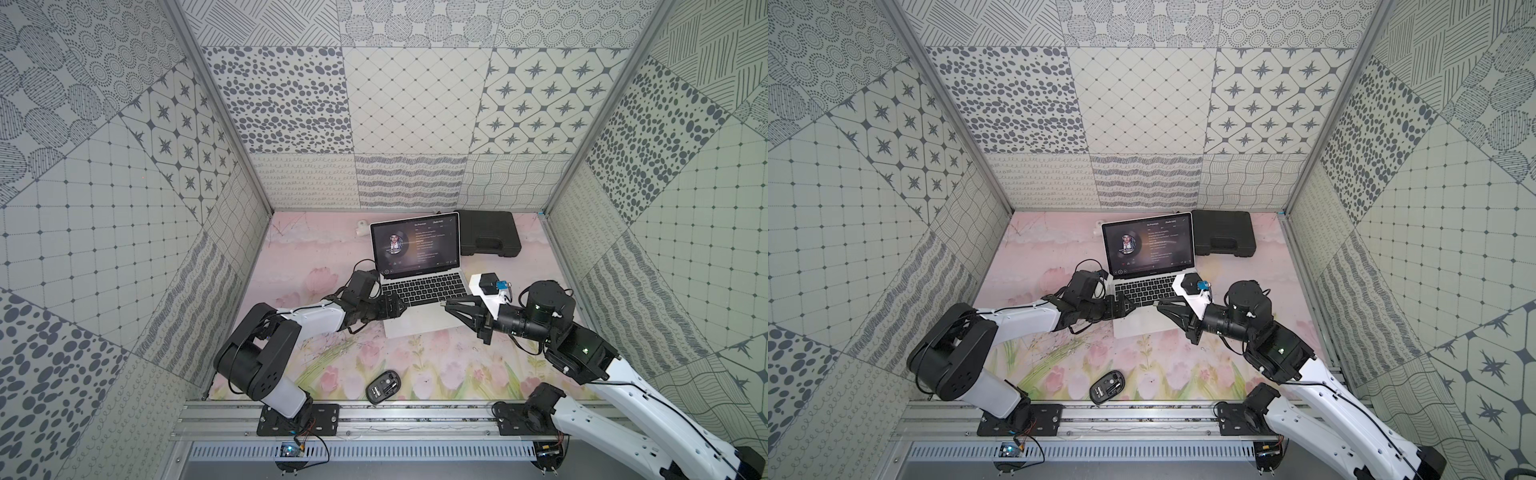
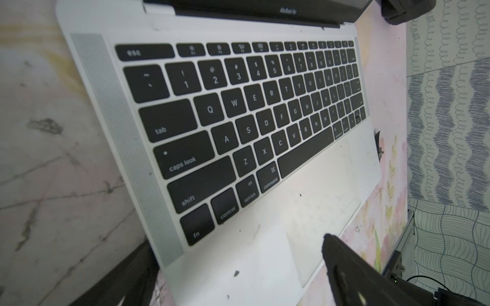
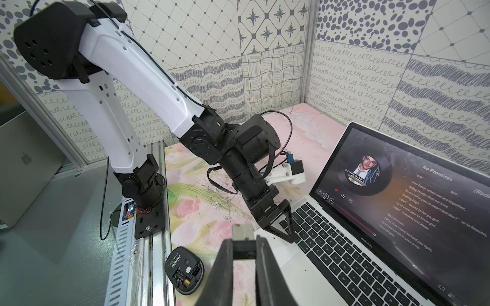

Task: Remove the wireless mouse receiver from the laptop
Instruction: Move the laptop to the center of the board.

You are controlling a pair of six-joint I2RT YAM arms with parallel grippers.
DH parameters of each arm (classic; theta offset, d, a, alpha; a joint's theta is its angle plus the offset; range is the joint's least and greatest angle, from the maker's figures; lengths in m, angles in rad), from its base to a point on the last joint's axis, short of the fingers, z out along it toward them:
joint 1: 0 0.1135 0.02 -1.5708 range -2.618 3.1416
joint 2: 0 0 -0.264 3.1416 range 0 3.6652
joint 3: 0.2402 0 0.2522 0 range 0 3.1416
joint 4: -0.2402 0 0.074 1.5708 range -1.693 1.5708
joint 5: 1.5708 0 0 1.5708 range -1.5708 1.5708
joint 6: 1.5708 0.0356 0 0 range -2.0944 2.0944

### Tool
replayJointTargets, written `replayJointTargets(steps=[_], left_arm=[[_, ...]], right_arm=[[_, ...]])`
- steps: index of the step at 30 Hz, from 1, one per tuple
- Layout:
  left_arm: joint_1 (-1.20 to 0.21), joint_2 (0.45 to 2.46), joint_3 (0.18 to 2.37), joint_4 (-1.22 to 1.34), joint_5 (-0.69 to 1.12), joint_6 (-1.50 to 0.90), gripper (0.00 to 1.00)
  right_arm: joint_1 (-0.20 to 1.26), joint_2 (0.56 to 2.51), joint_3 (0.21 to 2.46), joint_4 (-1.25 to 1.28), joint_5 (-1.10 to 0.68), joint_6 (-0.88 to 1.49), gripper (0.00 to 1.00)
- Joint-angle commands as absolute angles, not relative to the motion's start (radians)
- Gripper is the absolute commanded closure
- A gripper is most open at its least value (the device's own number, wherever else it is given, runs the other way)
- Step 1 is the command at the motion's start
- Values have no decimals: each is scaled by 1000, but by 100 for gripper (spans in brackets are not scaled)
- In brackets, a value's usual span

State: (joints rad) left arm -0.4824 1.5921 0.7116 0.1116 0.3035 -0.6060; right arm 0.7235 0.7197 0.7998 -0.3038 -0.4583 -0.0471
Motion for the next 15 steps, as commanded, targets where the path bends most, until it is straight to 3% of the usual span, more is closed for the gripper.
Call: replayJointTargets(steps=[1,11,15], left_arm=[[-469,1587,697,-59,184,-485,1],[-492,1250,623,-297,104,-568,0],[-621,1108,575,-390,29,-651,1]], right_arm=[[726,711,790,-290,-451,-37,94],[727,716,775,-260,-472,-22,94],[727,711,772,-253,-476,-22,94]])
